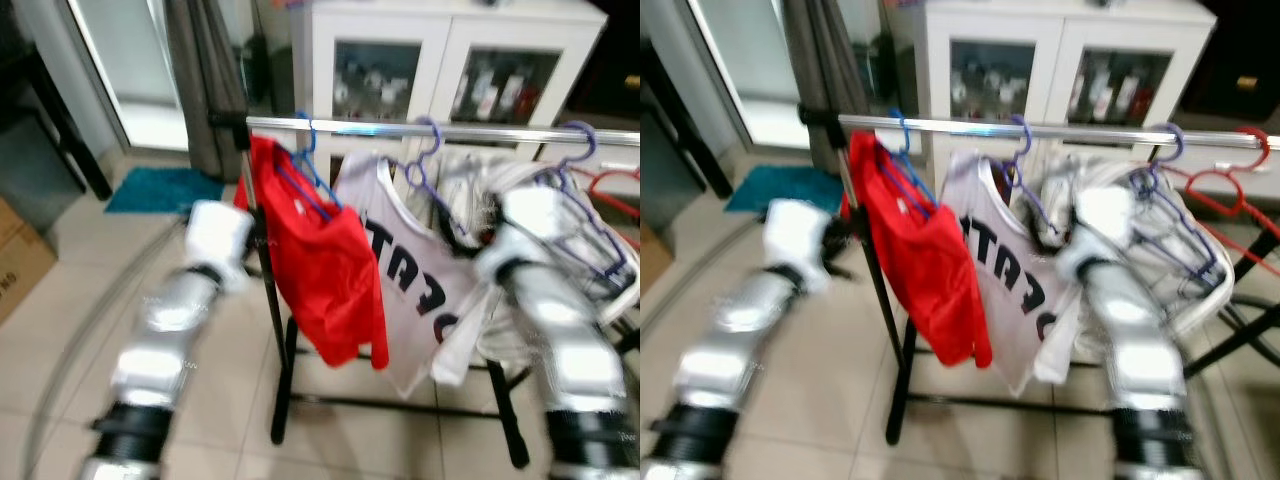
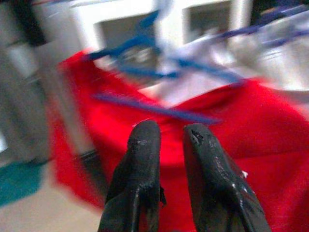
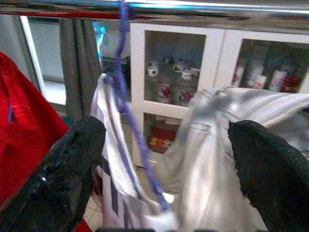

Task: Hang hanger

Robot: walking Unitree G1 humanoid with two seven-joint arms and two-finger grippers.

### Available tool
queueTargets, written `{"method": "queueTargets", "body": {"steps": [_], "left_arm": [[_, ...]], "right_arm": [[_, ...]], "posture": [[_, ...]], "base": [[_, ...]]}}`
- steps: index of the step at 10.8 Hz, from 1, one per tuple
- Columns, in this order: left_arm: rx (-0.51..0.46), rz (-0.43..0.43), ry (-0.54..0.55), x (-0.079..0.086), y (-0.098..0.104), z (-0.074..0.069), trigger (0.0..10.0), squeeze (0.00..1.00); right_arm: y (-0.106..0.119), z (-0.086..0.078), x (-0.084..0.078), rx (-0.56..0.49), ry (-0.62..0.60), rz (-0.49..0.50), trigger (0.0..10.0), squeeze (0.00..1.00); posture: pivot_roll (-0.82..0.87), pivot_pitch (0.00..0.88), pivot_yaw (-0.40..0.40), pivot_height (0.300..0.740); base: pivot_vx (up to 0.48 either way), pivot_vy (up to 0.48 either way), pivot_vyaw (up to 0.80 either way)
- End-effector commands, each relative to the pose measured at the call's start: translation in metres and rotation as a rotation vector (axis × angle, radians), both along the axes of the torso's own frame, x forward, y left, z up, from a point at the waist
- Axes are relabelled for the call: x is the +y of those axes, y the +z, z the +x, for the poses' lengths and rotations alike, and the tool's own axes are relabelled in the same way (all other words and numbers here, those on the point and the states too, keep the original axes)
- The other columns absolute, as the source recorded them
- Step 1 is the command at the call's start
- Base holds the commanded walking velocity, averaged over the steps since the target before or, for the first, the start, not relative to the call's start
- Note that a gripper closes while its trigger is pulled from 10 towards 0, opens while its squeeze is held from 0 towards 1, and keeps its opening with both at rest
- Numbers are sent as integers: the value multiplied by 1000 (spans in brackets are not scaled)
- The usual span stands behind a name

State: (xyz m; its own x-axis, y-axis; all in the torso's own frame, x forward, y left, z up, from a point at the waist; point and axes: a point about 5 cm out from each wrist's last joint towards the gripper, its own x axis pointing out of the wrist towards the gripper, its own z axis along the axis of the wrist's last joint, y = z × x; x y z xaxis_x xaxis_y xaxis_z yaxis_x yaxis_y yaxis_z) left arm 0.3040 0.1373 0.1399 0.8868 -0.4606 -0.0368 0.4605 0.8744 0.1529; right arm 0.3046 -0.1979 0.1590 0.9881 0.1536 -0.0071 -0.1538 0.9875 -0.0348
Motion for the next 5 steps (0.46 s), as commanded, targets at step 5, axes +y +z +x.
{"method": "queueTargets", "body": {"steps": [5], "left_arm": [[11,112,-146,14,11,5,10000,0]], "right_arm": [[13,38,14,97,157,-104,10000,1000]], "posture": [[-26,0,17,740]], "base": [[0,0,0]]}}
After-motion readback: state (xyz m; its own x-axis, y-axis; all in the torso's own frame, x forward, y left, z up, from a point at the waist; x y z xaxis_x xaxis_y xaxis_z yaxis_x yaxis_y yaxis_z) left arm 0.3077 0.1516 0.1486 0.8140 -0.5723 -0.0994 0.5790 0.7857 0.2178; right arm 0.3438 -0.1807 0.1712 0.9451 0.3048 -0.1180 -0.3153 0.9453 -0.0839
